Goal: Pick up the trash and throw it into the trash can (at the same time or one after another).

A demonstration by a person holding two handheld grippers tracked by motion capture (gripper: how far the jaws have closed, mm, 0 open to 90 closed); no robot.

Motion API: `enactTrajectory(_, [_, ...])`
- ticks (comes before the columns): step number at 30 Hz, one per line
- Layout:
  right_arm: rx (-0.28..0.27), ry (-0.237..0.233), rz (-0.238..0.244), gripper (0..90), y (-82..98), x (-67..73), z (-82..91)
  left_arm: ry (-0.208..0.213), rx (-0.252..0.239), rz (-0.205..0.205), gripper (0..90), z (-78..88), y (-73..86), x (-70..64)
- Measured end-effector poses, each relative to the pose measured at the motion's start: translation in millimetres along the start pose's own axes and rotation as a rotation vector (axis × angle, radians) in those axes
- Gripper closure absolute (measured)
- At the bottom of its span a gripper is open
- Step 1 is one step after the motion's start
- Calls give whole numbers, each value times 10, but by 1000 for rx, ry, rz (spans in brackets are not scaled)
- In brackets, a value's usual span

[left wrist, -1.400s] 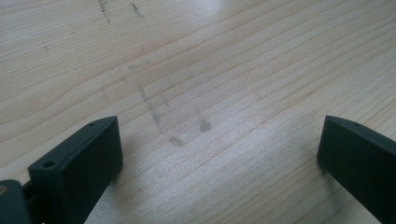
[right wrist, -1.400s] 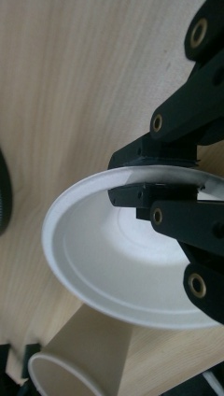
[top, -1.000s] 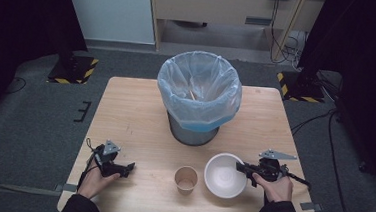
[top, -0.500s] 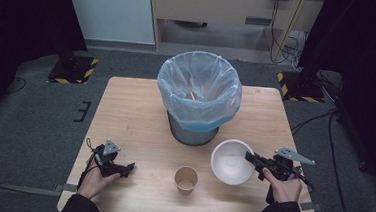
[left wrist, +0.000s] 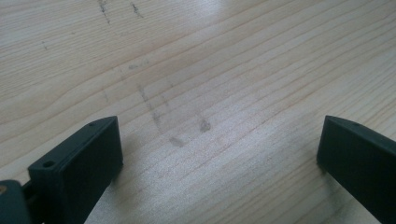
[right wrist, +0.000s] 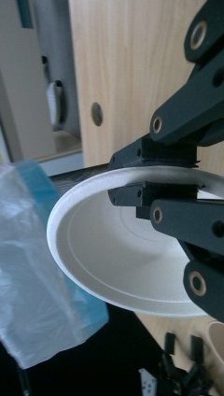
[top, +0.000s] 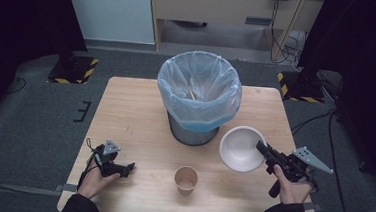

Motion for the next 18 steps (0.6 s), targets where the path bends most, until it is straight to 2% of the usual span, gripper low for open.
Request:
enactTrajectory(8, [-98,-2,-5,836,-236,20,114,0,0,0,0,0,0,0])
enactTrajectory(15, [-158,-1,-19,835,-382,49,160,0,0,-1,0,0,0,0])
enactTrajectory(18, [-192,-3,-22,836,-498,74,184,0,0,-1,0,0,0,0])
Point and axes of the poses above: each handheld gripper's, and its own axes: z roughly backward along the jaws, y roughly out of its underside, x roughly to its left, the point moved 10 cm from there along -z, roughly forward along the jaws
